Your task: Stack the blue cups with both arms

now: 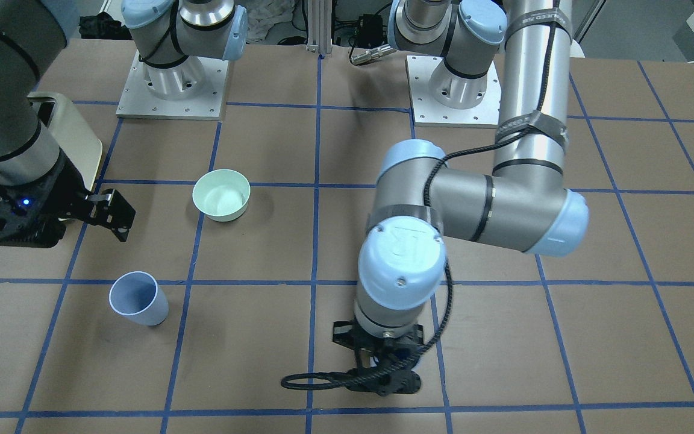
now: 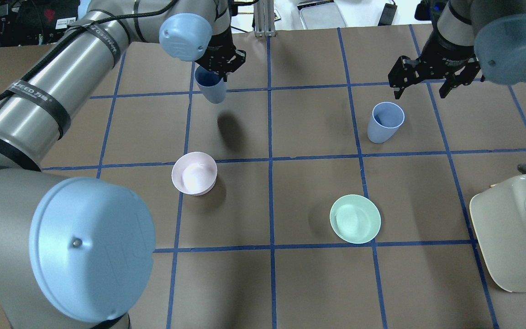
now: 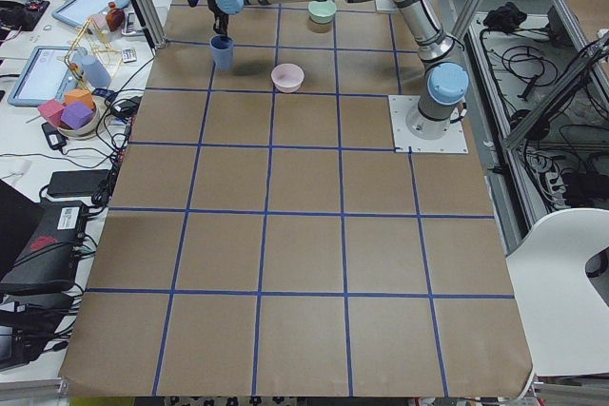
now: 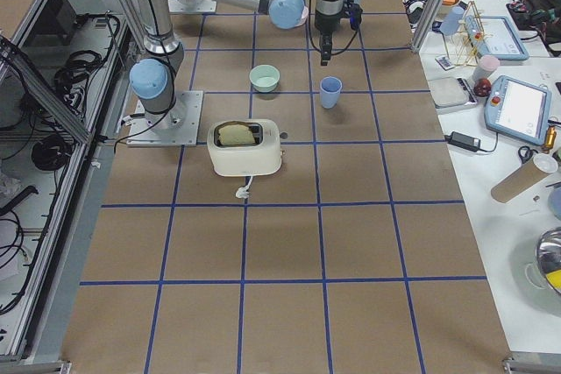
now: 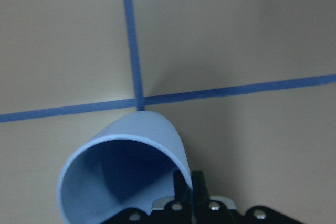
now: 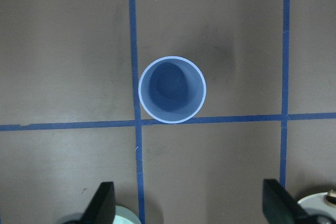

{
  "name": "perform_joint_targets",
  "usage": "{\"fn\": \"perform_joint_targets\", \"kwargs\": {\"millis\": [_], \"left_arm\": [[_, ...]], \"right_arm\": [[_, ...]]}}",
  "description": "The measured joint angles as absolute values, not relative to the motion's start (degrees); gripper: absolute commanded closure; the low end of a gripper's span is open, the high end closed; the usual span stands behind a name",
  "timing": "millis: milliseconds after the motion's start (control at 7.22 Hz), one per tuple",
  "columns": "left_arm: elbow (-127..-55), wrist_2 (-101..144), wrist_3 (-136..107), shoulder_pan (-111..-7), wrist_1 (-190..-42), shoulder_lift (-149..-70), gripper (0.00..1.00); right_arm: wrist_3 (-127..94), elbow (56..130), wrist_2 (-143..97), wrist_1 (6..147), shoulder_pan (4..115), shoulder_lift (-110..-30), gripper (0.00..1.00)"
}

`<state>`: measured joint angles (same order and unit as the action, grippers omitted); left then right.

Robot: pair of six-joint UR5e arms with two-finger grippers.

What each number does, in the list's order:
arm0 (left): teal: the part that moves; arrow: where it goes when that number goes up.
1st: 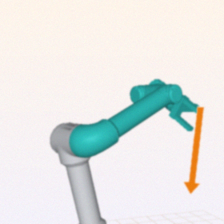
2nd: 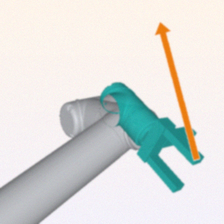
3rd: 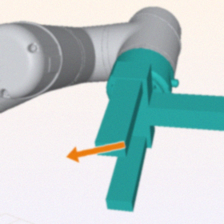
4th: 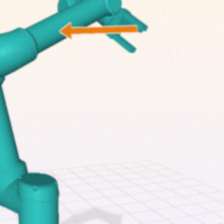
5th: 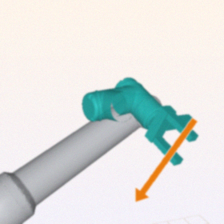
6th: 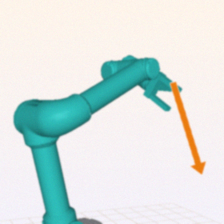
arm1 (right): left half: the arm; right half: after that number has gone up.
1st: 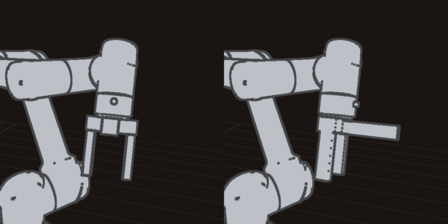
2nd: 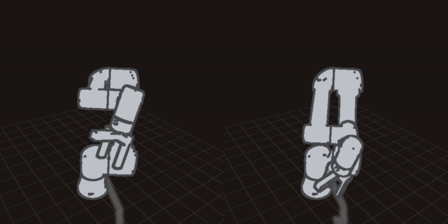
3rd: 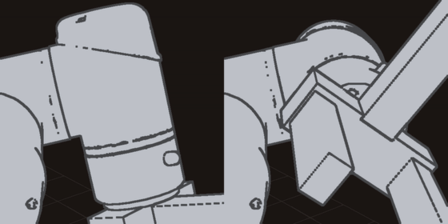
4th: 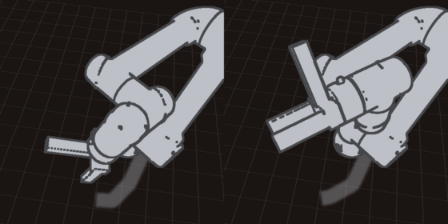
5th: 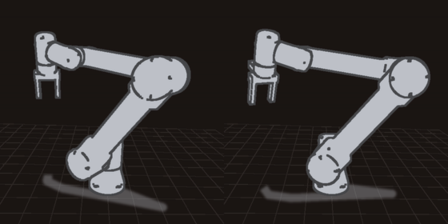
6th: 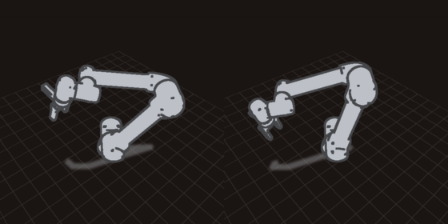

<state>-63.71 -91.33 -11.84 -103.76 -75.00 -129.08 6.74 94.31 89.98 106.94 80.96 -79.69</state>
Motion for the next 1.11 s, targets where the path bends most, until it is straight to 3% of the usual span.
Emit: {"fn": "perform_joint_targets", "kwargs": {"millis": [277,415,554,831,969,1108], "left_arm": [[-64.2,-88.9,-21.1,-110.1,-75.7,-129.9,1.00],[-64.7,-88.7,-22.3,-111.6,-76.6,-130.2,0.01],[-65.3,-88.7,-22.5,-112.2,-77.2,-130.4,0.00],[-65.8,-88.6,-22.3,-112.3,-77.9,-130.4,0.00],[-65.6,-88.3,-21.7,-111.7,-79.5,-129.7,0.00],[-64.8,-88.2,-20.3,-110.1,-83.2,-128.3,0.00]], "right_arm": [[8.3,95.8,88.8,113.0,79.2,-74.2,0.00],[8.6,96.0,86.8,115.1,79.0,-72.0,0.06],[8.6,96.0,85.6,116.4,79.0,-70.0,0.16],[8.7,96.2,85.8,118.8,78.9,-67.5,0.76],[8.7,96.2,86.1,118.8,78.9,-66.8,1.00],[8.7,96.2,86.1,118.5,78.9,-66.3,1.00]]}}
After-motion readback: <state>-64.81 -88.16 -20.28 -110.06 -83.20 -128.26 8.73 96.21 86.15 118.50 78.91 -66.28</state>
